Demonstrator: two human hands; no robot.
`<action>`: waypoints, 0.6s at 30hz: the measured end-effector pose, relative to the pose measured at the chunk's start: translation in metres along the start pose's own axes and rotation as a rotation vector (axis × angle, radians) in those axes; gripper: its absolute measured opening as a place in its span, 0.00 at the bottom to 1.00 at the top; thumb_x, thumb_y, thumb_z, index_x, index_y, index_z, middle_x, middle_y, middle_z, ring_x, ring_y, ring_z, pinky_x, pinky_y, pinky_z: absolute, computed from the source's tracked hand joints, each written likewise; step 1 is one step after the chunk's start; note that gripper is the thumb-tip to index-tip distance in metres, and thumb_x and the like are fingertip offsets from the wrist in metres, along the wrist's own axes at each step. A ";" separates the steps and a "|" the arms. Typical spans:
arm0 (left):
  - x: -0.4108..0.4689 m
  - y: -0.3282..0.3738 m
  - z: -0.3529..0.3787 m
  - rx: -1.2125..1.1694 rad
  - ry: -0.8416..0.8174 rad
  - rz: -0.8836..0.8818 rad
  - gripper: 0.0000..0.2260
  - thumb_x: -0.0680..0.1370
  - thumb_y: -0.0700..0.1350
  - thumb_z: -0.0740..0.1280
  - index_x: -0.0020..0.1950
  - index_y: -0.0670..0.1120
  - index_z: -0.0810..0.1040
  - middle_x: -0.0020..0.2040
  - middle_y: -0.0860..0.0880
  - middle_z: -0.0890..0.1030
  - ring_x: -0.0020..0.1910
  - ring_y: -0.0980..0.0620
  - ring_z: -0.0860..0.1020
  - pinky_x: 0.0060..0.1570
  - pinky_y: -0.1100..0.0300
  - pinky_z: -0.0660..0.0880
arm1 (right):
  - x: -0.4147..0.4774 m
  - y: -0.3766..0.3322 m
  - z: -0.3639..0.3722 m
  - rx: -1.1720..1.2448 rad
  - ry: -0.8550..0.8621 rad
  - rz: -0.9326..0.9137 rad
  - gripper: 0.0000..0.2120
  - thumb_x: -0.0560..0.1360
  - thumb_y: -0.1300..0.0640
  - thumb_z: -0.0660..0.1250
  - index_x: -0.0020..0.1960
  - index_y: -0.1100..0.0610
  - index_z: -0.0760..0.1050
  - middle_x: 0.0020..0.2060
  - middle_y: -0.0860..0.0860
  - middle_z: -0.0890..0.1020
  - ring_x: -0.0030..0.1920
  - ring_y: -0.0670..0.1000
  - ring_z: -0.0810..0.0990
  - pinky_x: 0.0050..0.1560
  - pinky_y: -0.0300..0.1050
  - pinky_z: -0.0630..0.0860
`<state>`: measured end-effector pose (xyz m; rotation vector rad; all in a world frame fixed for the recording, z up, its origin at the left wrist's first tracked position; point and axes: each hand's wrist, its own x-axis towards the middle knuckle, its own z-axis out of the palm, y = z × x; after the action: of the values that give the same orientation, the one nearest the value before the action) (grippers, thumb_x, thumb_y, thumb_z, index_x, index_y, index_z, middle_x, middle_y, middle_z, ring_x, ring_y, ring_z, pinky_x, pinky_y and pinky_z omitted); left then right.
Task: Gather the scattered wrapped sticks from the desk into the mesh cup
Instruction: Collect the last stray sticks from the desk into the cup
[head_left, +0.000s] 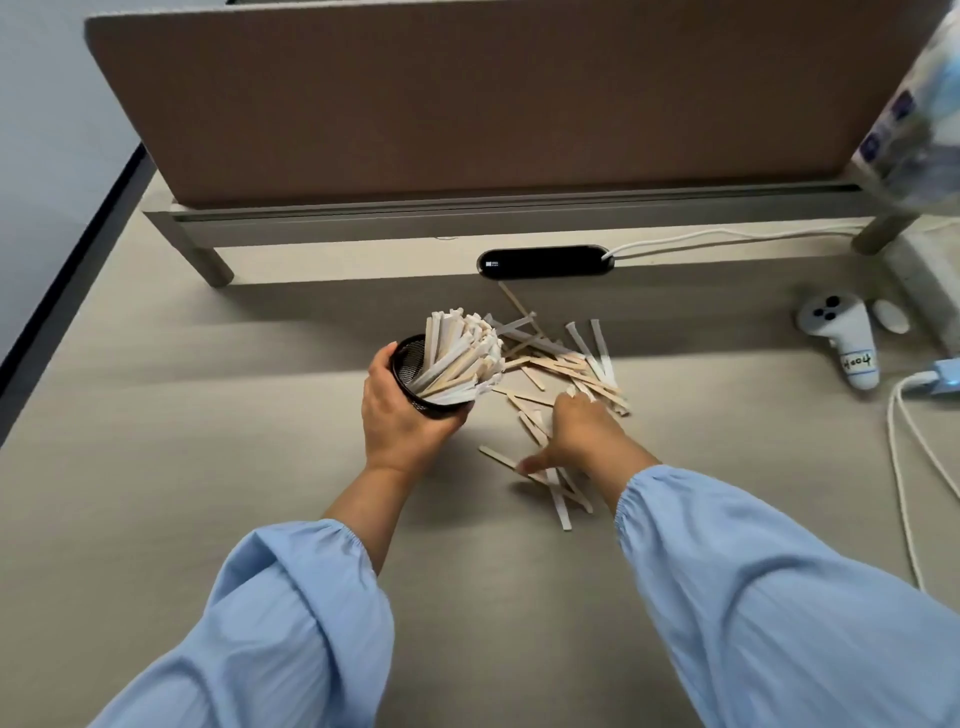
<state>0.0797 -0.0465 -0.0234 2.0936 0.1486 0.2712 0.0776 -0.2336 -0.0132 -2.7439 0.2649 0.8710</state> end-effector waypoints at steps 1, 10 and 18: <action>0.000 0.000 0.001 0.000 0.004 -0.003 0.44 0.55 0.60 0.73 0.66 0.43 0.63 0.60 0.43 0.75 0.59 0.45 0.74 0.61 0.47 0.71 | -0.003 -0.001 0.006 -0.004 0.018 -0.014 0.38 0.59 0.41 0.78 0.60 0.59 0.70 0.58 0.57 0.74 0.60 0.59 0.73 0.56 0.49 0.72; 0.002 -0.003 -0.002 0.018 0.049 -0.021 0.44 0.55 0.59 0.73 0.66 0.45 0.62 0.60 0.45 0.75 0.59 0.46 0.74 0.61 0.49 0.71 | 0.001 -0.004 0.016 -0.077 0.080 -0.116 0.12 0.73 0.61 0.65 0.56 0.59 0.76 0.57 0.58 0.79 0.59 0.60 0.77 0.55 0.46 0.74; 0.003 -0.001 -0.001 0.030 0.051 -0.009 0.44 0.55 0.60 0.72 0.66 0.43 0.63 0.60 0.43 0.75 0.59 0.44 0.74 0.61 0.47 0.71 | 0.005 -0.001 0.023 -0.060 0.106 -0.117 0.15 0.76 0.65 0.57 0.62 0.62 0.68 0.62 0.61 0.73 0.62 0.63 0.73 0.59 0.51 0.71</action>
<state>0.0826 -0.0445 -0.0239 2.1163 0.1928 0.3188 0.0698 -0.2270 -0.0341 -2.8321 0.0979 0.7157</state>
